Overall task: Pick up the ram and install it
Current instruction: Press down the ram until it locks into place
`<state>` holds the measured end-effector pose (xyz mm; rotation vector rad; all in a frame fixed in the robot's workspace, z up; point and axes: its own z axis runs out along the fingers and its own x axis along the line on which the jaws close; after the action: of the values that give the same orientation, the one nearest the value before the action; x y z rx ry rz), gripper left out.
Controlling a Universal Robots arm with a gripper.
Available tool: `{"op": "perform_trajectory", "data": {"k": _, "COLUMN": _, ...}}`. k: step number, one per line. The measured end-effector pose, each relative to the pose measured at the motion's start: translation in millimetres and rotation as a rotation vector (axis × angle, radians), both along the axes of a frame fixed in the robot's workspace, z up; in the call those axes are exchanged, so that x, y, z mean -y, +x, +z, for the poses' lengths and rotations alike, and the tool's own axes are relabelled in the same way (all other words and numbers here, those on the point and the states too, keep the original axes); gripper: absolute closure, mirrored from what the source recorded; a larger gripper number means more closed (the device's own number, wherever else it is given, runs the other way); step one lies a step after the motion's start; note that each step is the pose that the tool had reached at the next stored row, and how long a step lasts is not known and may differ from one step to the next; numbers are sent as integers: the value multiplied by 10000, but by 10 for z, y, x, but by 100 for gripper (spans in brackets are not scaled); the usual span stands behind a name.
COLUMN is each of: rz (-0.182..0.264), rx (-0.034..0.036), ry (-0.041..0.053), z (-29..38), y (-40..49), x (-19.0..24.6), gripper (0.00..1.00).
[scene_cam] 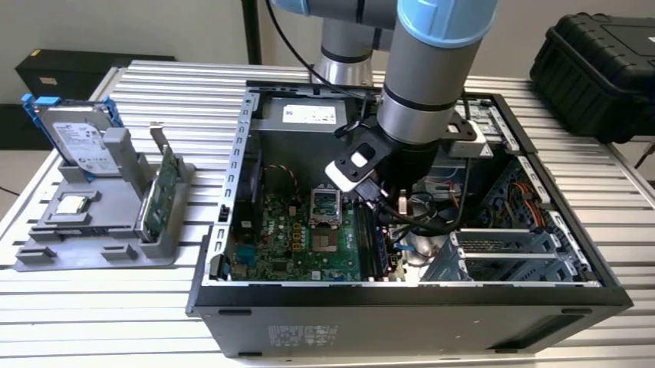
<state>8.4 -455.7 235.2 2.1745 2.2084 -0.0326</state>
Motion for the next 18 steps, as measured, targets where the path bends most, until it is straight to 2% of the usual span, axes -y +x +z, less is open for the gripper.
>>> {"op": "perform_trajectory", "data": {"k": 5, "rz": 2, "rx": -8, "ry": -2, "z": 0, "y": 52, "x": -1, "gripper": 100}}
{"op": "perform_trajectory", "data": {"k": 10, "rz": 2, "rx": -9, "ry": -3, "z": 0, "y": 55, "x": -1, "gripper": 100}}
{"op": "perform_trajectory", "data": {"k": 18, "rz": 2, "rx": -9, "ry": -2, "z": -70, "y": 56, "x": -1, "gripper": 100}}
